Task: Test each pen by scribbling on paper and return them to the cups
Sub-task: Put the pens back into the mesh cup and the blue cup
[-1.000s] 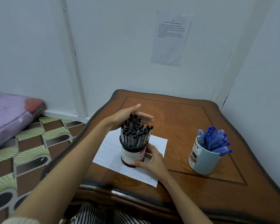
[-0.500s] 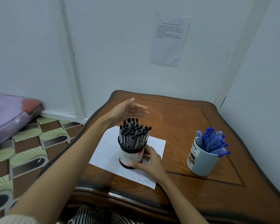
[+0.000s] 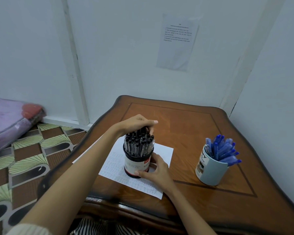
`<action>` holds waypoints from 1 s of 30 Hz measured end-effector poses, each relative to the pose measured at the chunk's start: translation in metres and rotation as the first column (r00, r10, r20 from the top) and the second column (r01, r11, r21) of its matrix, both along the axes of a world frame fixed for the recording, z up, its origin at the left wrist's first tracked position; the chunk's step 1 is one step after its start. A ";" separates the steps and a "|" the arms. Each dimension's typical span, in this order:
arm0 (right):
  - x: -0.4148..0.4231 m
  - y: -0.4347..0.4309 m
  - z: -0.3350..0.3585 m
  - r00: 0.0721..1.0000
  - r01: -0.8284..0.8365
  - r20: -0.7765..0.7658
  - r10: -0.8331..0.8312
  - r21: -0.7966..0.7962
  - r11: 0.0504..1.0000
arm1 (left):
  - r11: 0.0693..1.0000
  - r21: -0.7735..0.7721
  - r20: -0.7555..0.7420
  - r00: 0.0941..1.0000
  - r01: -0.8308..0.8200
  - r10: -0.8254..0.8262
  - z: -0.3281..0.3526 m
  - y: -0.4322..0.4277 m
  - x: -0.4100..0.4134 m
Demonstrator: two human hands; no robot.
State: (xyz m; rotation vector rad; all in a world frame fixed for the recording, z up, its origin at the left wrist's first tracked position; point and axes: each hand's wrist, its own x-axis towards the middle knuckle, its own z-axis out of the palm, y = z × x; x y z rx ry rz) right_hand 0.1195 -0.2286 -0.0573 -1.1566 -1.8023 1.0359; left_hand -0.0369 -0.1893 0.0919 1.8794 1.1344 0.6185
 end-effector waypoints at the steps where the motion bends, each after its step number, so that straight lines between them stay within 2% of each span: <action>1: 0.000 0.000 0.000 1.000 0.003 -0.001 -0.003 0.001 1.000 | 1.000 0.003 0.004 1.000 -0.007 0.007 0.000 -0.001 -0.001; 4: 0.000 0.000 0.000 1.000 0.000 0.002 0.000 0.007 1.000 | 0.996 0.004 0.148 0.986 -0.084 0.082 -0.003 -0.007 -0.003; 7: 0.000 0.001 -0.001 1.000 -0.010 -0.006 0.010 0.007 1.000 | 0.970 -0.032 0.392 0.890 -0.240 0.233 -0.019 -0.016 -0.011; 9: 0.000 0.001 -0.001 1.000 -0.008 -0.010 0.008 0.007 1.000 | 0.970 -0.061 0.500 0.834 -0.235 0.233 -0.040 -0.024 -0.021; 11: 0.000 0.002 -0.001 1.000 -0.008 -0.010 0.008 0.008 1.000 | 0.979 -0.062 0.491 0.848 -0.194 0.199 -0.061 -0.035 -0.027; 14: 0.000 0.001 0.001 1.000 -0.019 -0.016 0.019 0.018 1.000 | 0.977 -0.073 0.402 0.891 -0.198 0.210 -0.079 -0.047 -0.029; 17: -0.001 0.000 0.001 1.000 -0.010 -0.024 0.010 0.024 1.000 | 0.960 -0.040 0.313 0.909 -0.278 0.277 -0.081 -0.056 -0.021; 23: -0.002 0.000 -0.001 1.000 -0.008 -0.025 0.009 0.020 1.000 | 0.889 -0.005 0.343 0.834 -0.459 0.433 -0.078 -0.060 -0.007; 26: -0.002 0.000 0.000 1.000 -0.011 -0.024 0.011 0.018 1.000 | 0.883 0.003 0.347 0.829 -0.469 0.439 -0.078 -0.060 -0.006; 30: 0.000 0.001 0.001 0.999 -0.017 -0.033 0.017 0.004 1.000 | 0.915 -0.029 0.347 0.855 -0.401 0.386 -0.076 -0.062 -0.010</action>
